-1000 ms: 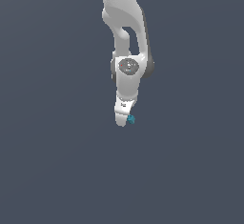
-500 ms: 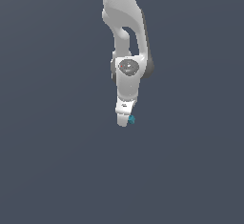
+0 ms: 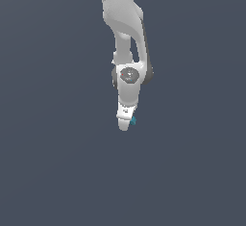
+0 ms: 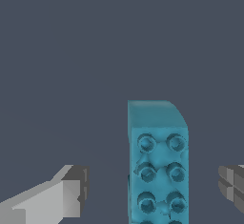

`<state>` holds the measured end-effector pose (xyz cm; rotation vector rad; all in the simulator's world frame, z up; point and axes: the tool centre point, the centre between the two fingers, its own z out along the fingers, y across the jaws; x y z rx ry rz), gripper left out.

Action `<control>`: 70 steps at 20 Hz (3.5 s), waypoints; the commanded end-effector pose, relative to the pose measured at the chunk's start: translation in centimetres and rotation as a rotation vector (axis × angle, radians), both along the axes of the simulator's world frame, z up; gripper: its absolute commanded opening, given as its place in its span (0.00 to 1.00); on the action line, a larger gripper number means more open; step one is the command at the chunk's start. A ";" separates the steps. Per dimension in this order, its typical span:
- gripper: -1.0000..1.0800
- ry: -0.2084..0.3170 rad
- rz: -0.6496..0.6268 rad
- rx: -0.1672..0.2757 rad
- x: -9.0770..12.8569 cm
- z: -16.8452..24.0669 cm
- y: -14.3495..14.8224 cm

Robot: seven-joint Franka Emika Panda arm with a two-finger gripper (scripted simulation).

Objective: Pick up the object and move it to a goal position.

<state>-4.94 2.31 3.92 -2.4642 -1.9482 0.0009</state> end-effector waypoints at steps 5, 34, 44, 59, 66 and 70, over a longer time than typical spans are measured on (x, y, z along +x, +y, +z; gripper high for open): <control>0.96 -0.001 0.002 0.000 0.1 -1.7 0.0; 0.00 -0.001 0.003 0.001 2.0 6.7 -1.2; 0.00 -0.001 0.005 0.004 4.4 17.2 -2.5; 0.00 -0.001 0.004 0.004 7.9 31.5 -4.6; 0.00 -0.001 0.002 0.002 9.2 36.3 -5.4; 0.00 -0.001 0.002 0.002 9.9 38.5 -5.7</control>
